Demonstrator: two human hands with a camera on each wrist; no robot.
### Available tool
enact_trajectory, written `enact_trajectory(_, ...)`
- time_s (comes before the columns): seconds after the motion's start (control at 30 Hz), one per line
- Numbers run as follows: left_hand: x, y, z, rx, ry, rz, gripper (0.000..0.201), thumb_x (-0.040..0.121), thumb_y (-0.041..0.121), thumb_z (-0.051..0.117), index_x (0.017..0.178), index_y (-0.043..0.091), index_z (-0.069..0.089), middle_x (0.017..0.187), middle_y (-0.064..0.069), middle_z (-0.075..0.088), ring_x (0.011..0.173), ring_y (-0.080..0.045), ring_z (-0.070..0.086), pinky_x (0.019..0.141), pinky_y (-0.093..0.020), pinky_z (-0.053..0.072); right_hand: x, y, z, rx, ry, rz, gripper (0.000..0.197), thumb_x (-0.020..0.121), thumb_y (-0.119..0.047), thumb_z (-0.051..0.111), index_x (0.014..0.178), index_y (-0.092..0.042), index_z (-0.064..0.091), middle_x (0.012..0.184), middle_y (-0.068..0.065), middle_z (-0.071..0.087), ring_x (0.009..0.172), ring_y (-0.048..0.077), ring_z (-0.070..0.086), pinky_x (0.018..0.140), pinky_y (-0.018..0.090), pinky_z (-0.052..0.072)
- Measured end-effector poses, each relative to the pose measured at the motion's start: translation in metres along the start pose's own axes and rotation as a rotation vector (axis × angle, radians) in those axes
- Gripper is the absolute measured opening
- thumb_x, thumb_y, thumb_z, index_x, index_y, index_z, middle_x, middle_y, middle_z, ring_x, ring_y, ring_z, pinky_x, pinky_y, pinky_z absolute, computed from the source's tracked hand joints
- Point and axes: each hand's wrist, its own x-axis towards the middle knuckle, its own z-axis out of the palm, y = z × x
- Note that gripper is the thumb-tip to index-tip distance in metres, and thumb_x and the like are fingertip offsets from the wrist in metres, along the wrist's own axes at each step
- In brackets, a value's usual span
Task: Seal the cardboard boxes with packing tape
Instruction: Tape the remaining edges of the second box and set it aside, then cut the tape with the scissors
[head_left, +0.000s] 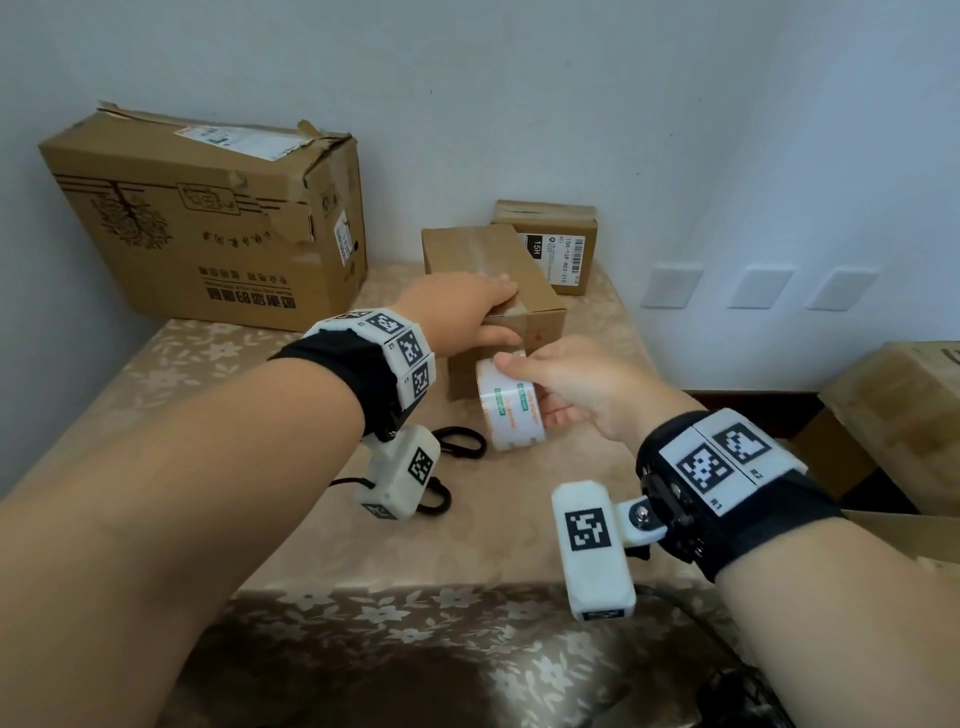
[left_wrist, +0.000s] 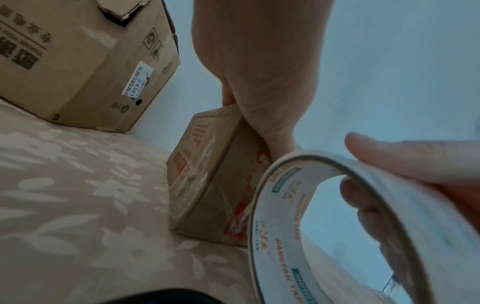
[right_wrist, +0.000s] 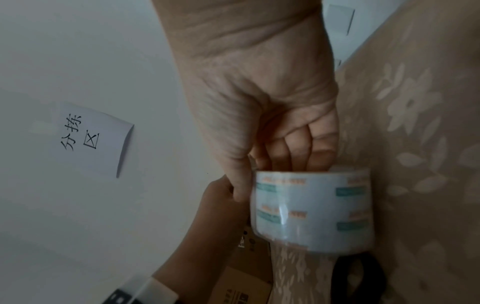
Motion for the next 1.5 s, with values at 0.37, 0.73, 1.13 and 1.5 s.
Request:
enact_trajectory(0.37,-0.049,-0.01,-0.005,-0.405,0.198,-0.337,0.062,0.097,0.055,0.026,0.145,0.016,0.032,0.147,-0.009,0.031,0.136,-0.028,0.028,0.109,-0.041,0.026,0.004,0.0,0.019,0.155,0.04,-0.113,0.031,0.091,-0.029,0.064,0.105,-0.001,0.065,0.107,0.017,0.07,0.102,0.033,0.066,0.094,0.052,0.051)
enact_trajectory(0.73,-0.112,-0.011,-0.008,-1.15,0.285,-0.589,0.052,0.082,0.029,0.073,0.126,0.019,0.047,0.108,0.004,0.057,0.09,-0.007,0.059,0.066,-0.02,0.044,-0.004,-0.016,0.068,-0.437,0.007,-0.377,0.012,0.085,-0.009,0.06,0.082,-0.013,0.071,0.072,-0.005,0.064,0.068,0.011,0.057,0.068,0.027,0.048)
enact_trajectory(1.13,-0.119,-0.032,-0.019,-0.59,0.178,-0.48,0.057,0.087,0.046,0.063,0.131,0.012,0.051,0.132,-0.004,0.054,0.119,-0.019,0.049,0.092,-0.027,0.039,0.004,-0.017,0.089,-1.251,-0.226,-0.257,0.048,0.08,-0.02,0.073,0.121,-0.013,0.05,0.113,0.005,0.059,0.098,0.027,0.059,0.082,0.038,0.053)
enact_trajectory(1.5,-0.117,-0.023,-0.024,-0.624,0.128,-0.537,0.037,0.091,0.034,0.052,0.119,0.01,0.06,0.113,-0.007,0.06,0.101,-0.021,0.055,0.083,-0.03,0.042,-0.034,-0.029,0.015,-1.006,-0.208,-0.133,0.053,0.083,-0.028,0.072,0.132,-0.018,0.054,0.127,-0.002,0.056,0.105,0.017,0.054,0.089,0.027,0.047)
